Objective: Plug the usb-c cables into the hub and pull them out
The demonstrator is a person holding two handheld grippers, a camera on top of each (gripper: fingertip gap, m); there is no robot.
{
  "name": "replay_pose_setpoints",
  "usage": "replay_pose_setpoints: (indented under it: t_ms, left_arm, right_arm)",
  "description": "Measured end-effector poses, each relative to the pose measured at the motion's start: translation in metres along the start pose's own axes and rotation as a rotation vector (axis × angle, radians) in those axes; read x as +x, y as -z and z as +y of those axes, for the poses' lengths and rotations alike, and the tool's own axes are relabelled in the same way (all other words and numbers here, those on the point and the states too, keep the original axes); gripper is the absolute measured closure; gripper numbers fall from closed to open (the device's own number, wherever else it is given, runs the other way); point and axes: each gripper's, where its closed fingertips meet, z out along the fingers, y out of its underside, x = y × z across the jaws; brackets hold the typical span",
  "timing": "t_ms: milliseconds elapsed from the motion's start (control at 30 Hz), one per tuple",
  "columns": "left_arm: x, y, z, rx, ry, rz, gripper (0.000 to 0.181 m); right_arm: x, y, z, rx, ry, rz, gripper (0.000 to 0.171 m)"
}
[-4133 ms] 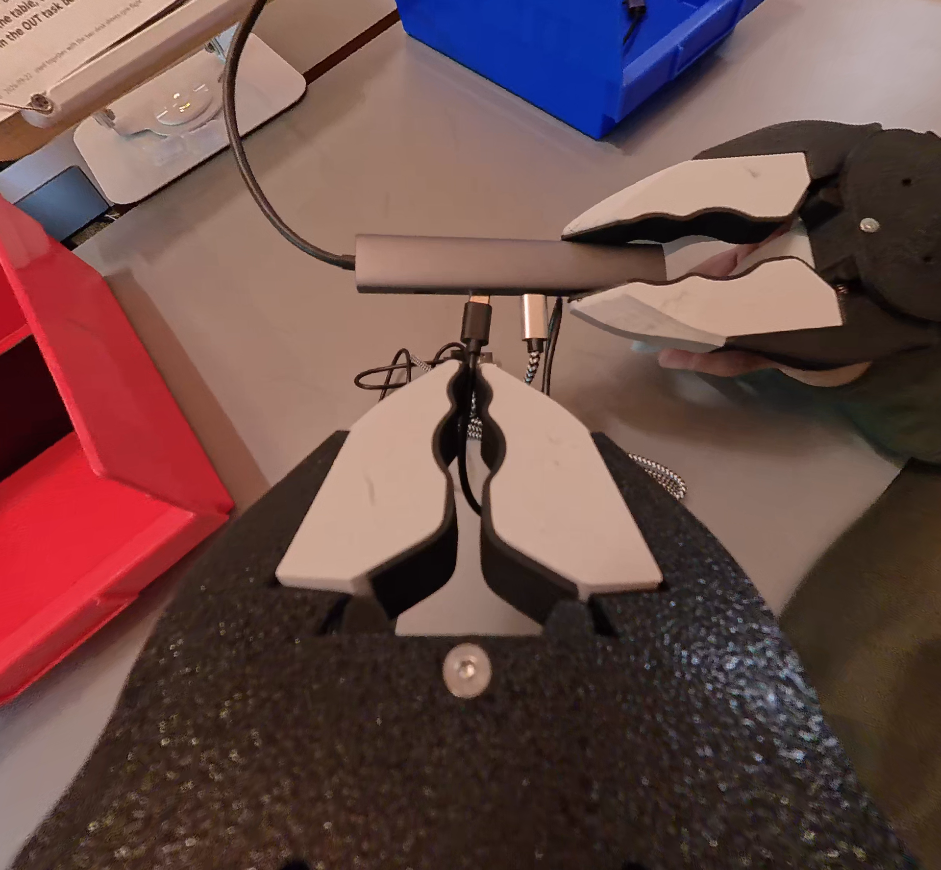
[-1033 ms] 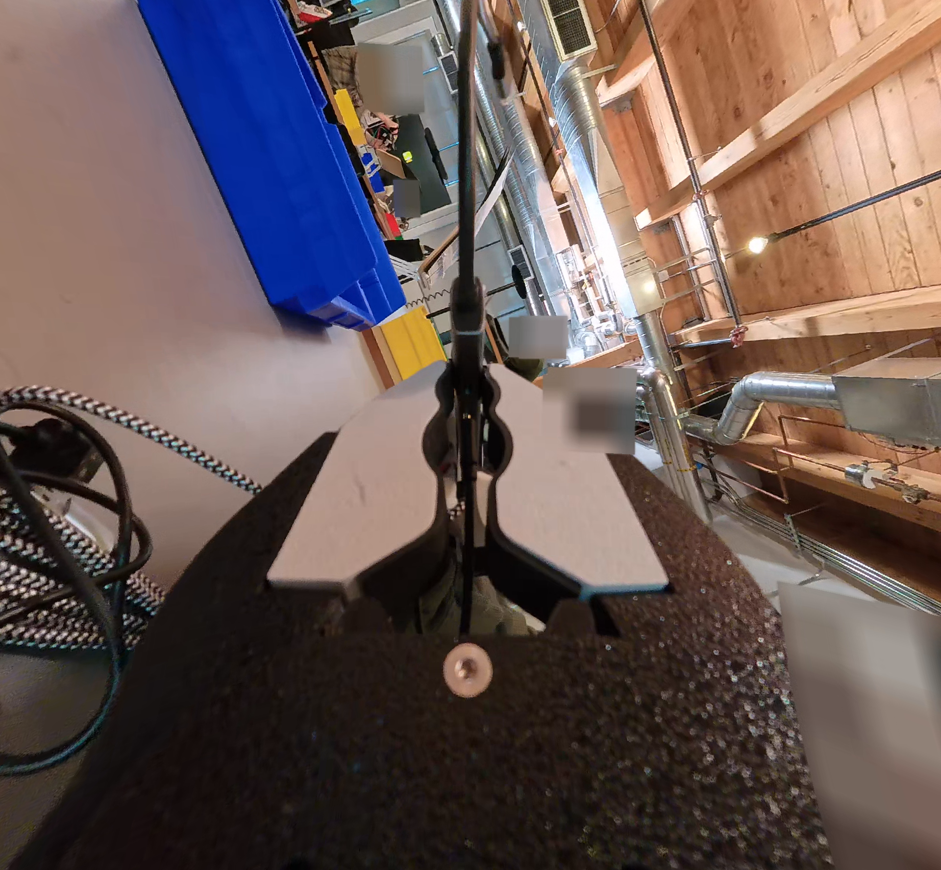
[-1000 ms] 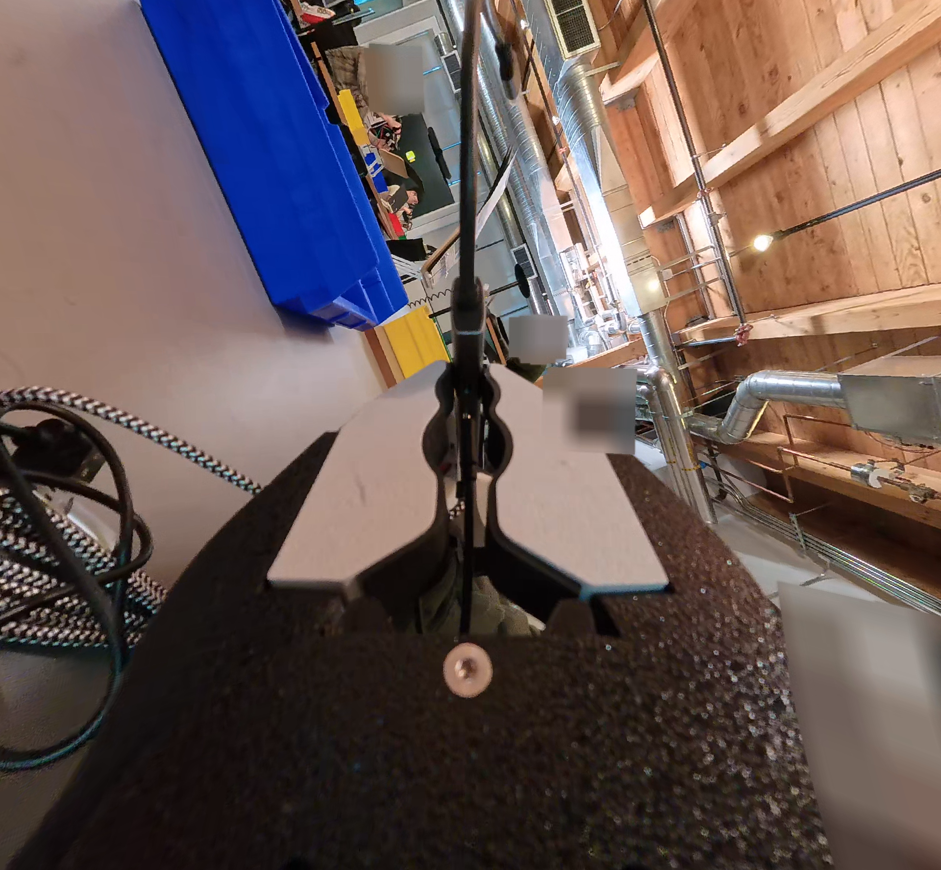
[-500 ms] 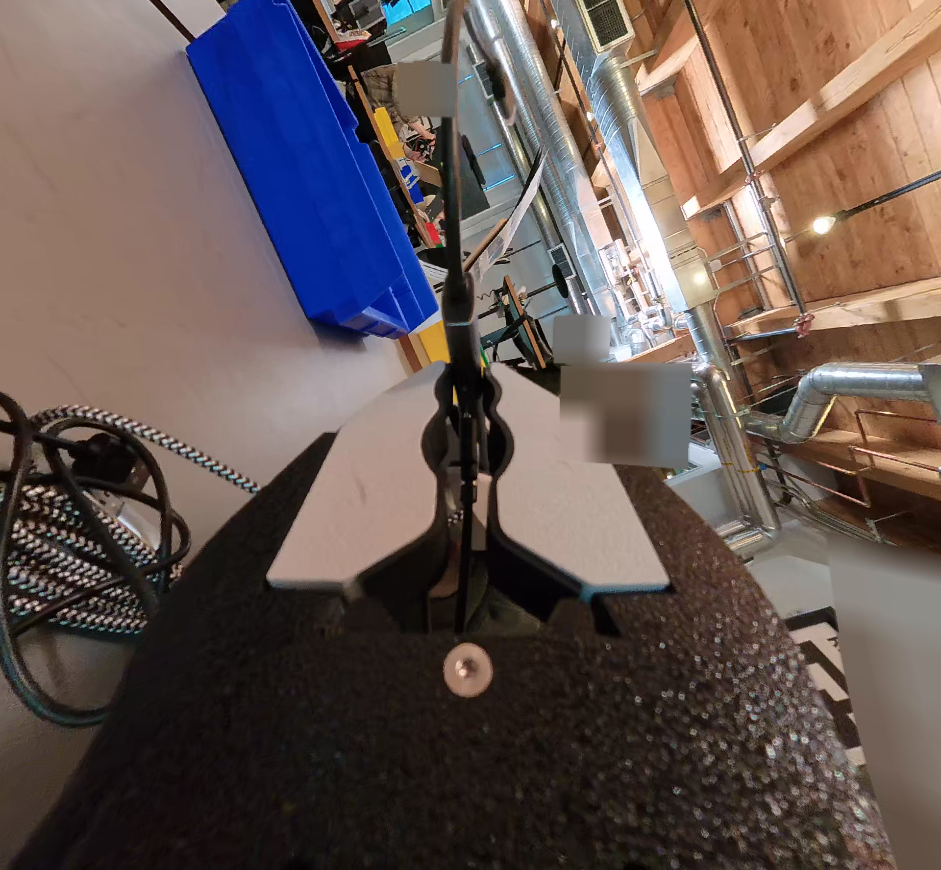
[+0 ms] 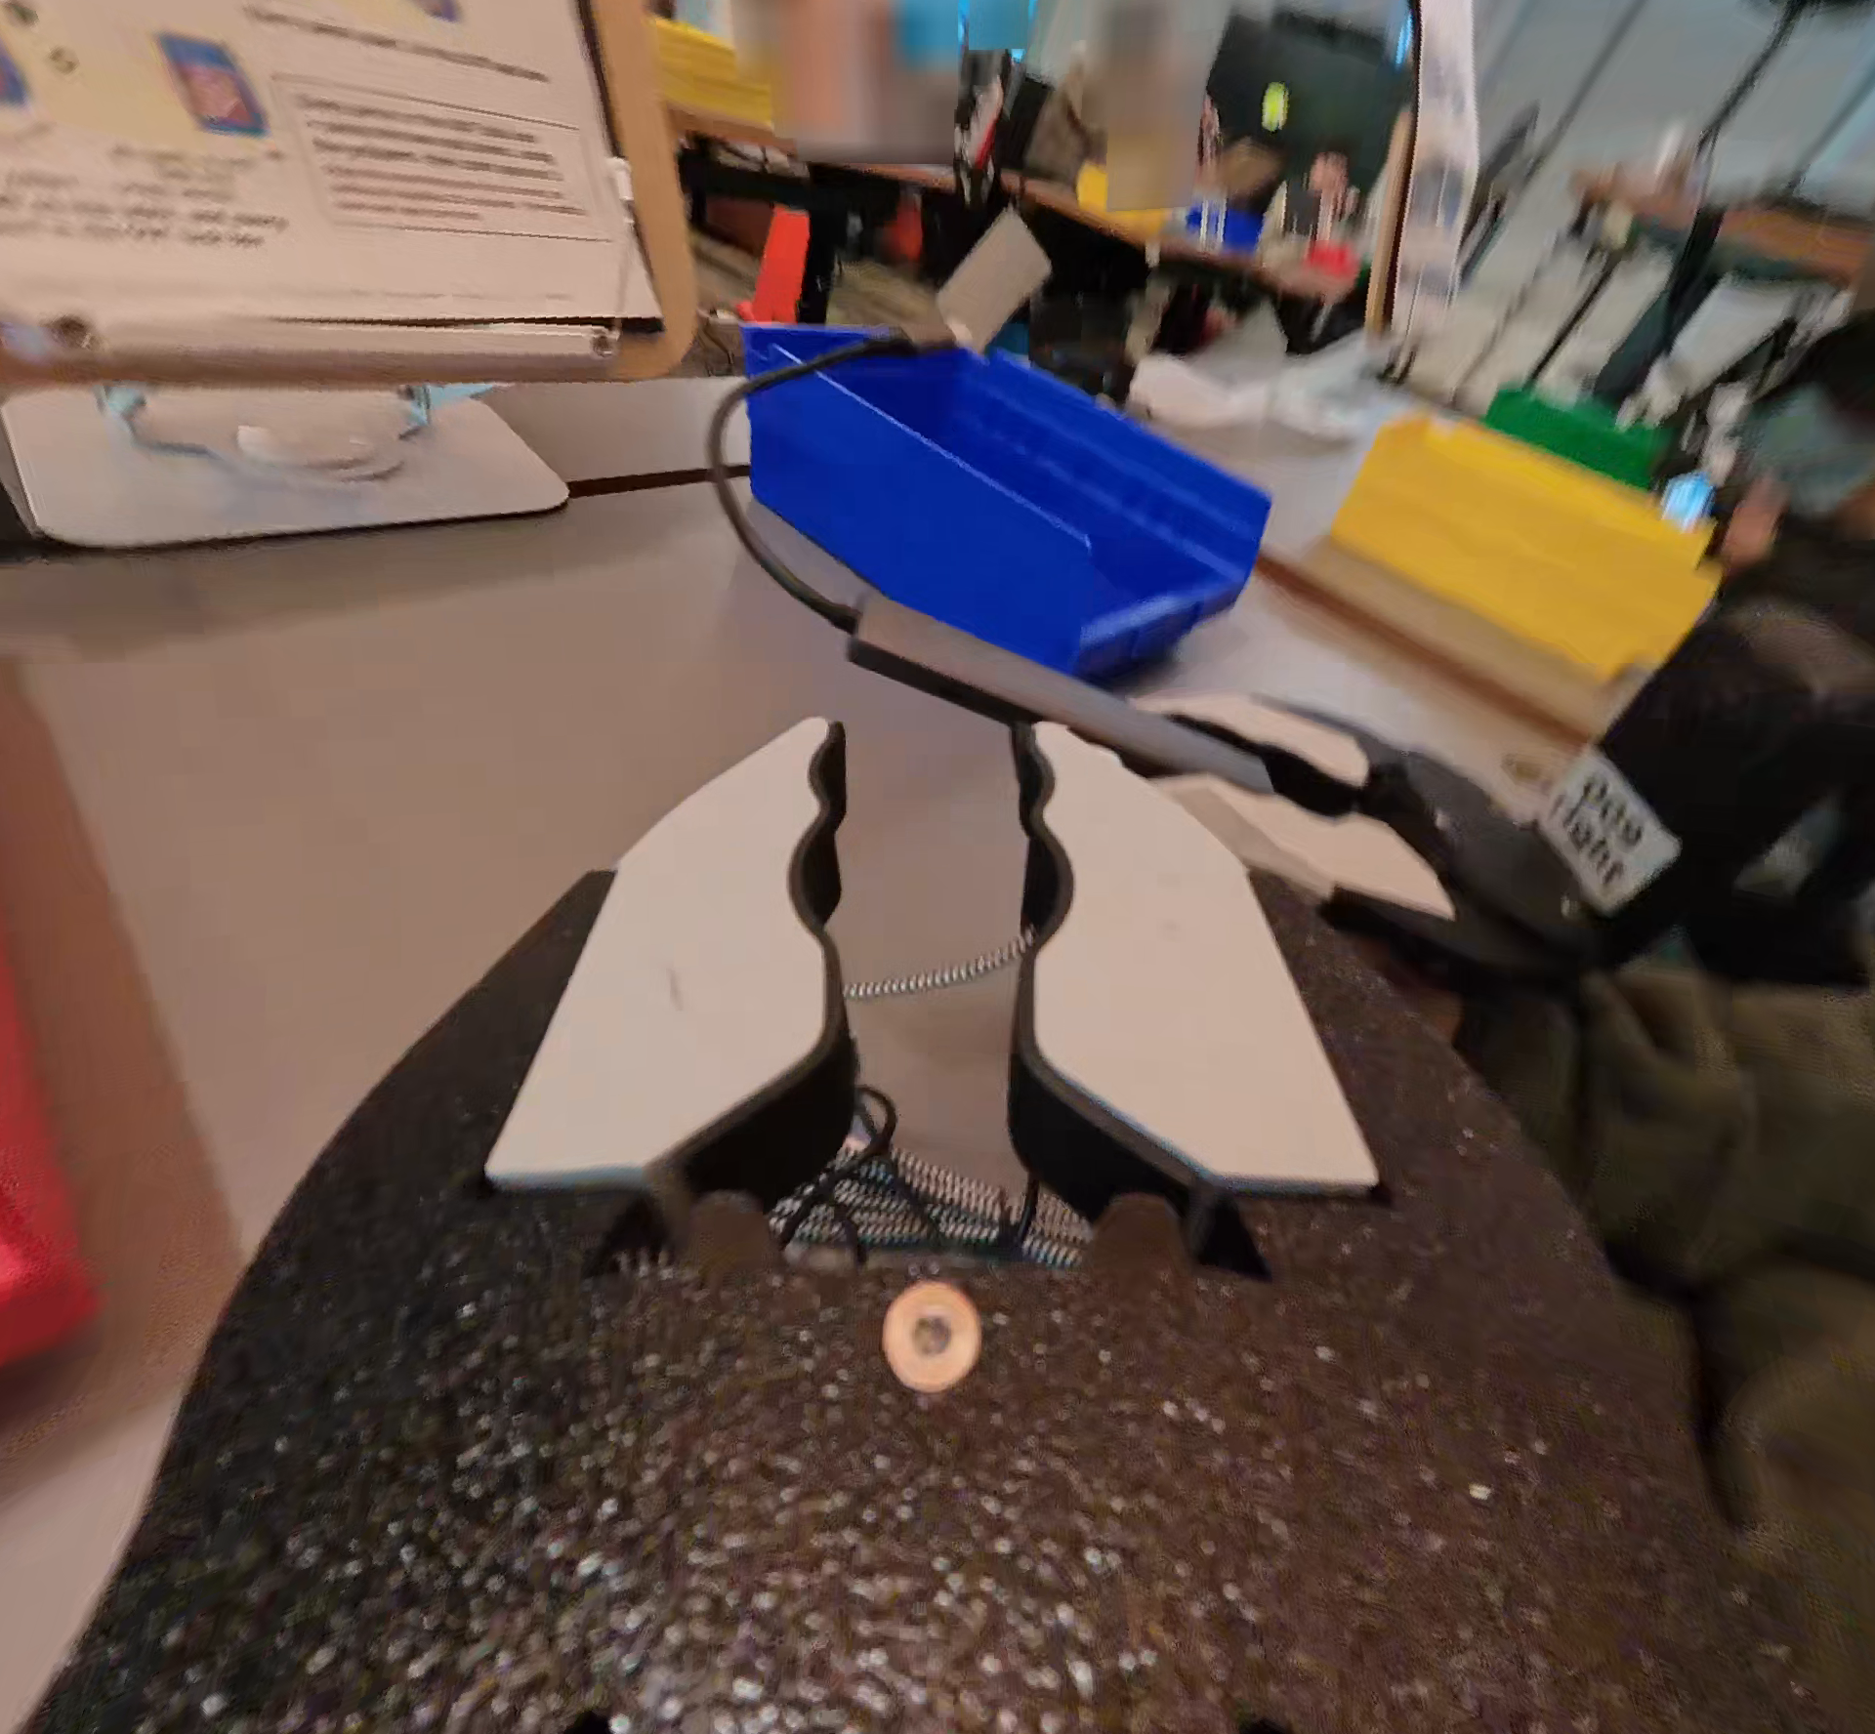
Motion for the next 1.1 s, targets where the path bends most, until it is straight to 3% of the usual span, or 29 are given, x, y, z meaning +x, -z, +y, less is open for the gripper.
replay_pose_setpoints:
  t_ms: [167, 433, 667, 800, 900, 1100]
  left_arm:
    - [0.016, -0.007, 0.015, -0.131, -0.284, -0.060, 0.153]
    - [0.020, -0.019, 0.027, -0.160, -0.433, -0.125, 0.173]
    - [0.017, -0.022, 0.026, -0.141, -0.609, -0.238, 0.175]
    - [0.023, -0.018, 0.016, -0.091, -0.612, -0.222, 0.176]
    - [0.015, -0.017, 0.024, -0.190, -0.694, -0.281, 0.176]
    - [0.016, -0.019, 0.021, -0.105, -0.618, -0.237, 0.177]
  right_arm:
    - [0.002, 0.001, -0.001, 0.012, 0.024, 0.024, 0.146]
    - [-0.003, 0.001, -0.002, 0.017, 0.059, 0.017, 0.146]
    - [-0.001, 0.001, -0.001, 0.012, 0.001, -0.023, 0.146]
    - [-0.005, 0.000, 0.003, -0.022, 0.045, -0.046, 0.145]
    - [-0.007, -0.001, 0.004, -0.028, 0.068, -0.046, 0.145]
    - [-0.007, -0.001, 0.005, -0.035, 0.114, -0.024, 0.144]
